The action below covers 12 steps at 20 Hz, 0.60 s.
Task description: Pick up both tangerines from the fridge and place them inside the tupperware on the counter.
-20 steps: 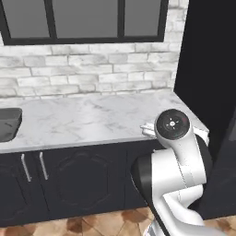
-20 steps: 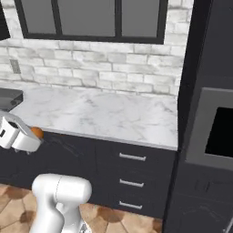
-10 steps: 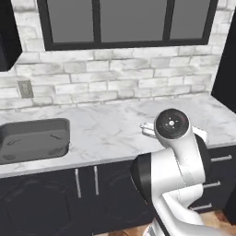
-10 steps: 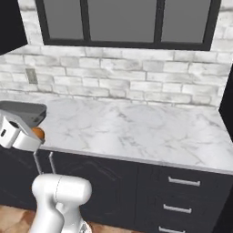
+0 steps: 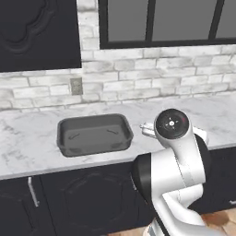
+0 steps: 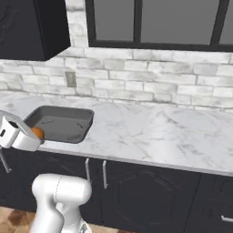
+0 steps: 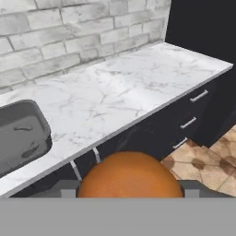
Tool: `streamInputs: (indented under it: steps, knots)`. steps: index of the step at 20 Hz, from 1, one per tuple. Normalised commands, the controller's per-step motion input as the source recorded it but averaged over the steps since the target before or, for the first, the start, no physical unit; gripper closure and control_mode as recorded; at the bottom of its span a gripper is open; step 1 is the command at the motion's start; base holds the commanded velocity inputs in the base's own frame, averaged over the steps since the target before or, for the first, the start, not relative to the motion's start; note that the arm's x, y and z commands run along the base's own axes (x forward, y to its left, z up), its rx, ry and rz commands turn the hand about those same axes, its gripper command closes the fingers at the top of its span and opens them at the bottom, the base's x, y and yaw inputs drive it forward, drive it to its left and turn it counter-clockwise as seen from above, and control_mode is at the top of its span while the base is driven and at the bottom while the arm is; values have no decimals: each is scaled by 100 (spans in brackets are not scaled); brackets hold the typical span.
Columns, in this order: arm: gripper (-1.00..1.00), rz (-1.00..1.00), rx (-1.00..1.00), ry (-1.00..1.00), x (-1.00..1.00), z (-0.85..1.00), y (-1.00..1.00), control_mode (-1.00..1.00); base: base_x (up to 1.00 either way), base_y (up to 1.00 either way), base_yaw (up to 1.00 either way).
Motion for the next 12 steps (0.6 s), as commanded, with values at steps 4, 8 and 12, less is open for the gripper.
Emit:
streamInputs:
  steps: [4,8,12]
  knots:
    - [100,0,0,0,0,0,0,100,59,100,0]
    - [100,0,0,0,0,0,0,100,59,93,0]
    - [100,0,0,0,0,0,0,100,67,57,0]
